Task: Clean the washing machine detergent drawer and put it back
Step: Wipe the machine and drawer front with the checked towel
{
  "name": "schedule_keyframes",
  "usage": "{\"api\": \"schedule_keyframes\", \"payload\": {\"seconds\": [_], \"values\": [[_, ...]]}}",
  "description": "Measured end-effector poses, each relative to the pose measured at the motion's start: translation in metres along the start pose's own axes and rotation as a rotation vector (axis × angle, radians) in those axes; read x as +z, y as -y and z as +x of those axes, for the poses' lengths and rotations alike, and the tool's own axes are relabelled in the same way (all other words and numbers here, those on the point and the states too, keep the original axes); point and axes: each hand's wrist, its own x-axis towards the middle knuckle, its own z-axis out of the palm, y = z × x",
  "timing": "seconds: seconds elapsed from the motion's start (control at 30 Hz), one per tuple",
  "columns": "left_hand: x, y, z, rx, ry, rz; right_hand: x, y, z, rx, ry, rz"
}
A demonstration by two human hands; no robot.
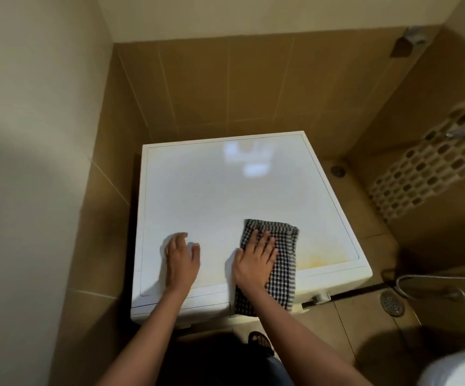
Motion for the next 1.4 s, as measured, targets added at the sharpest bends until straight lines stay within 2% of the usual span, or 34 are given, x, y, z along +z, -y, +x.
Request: {"api": "schedule_keyframes", "payload": {"seconds": [0.13,0.23,0.3,0.37,0.6,0.7,0.77,0.83,0.93,1.07,1.13,1.23,1.3,1.4], "values": [[0.018,-0.028,-0.017,0.020,0.162,-0.042,-0.017,-0.018,-0.002,-0.243,0.112,0.133],[0.030,-0.046,-0.030,-0.029,0.260,-0.066,-0.042,-0.048,-0.003,-0.309,0.046,0.378],[0.035,-0.056,-0.034,-0.065,0.309,-0.058,-0.054,-0.070,-0.001,-0.184,-0.067,0.364],[0.039,-0.065,-0.035,-0.110,0.343,-0.059,-0.063,-0.085,0.001,-0.019,-0.088,0.318],[0.047,-0.084,-0.031,-0.342,0.390,-0.055,-0.074,-0.090,0.005,0.162,0.125,0.414],[0.048,-0.084,-0.032,-0.392,0.462,0.003,-0.079,-0.090,0.010,0.208,0.232,0.485],[0.050,-0.082,-0.032,-0.394,0.526,0.013,-0.085,-0.093,0.015,0.210,0.334,0.514],[0.048,-0.083,-0.030,-0.455,0.553,-0.074,-0.094,-0.092,0.020,0.293,0.457,0.630],[0.037,-0.089,-0.020,-0.485,0.488,-0.273,-0.118,-0.090,0.032,0.294,0.539,0.816],[0.017,-0.112,-0.004,-0.342,0.248,-0.412,-0.155,-0.086,0.043,0.111,0.440,1.058],[0.011,-0.121,-0.003,-0.284,0.155,-0.437,-0.162,-0.086,0.044,0.022,0.353,1.094],[0.011,-0.121,-0.015,-0.276,0.121,-0.514,-0.156,-0.093,0.037,-0.059,0.269,1.109],[0.021,-0.110,-0.029,-0.378,0.159,-0.582,-0.141,-0.100,0.028,0.000,0.284,1.134],[0.041,-0.090,-0.054,-0.582,0.216,-0.622,-0.110,-0.110,0.012,0.227,0.283,1.042]]}}
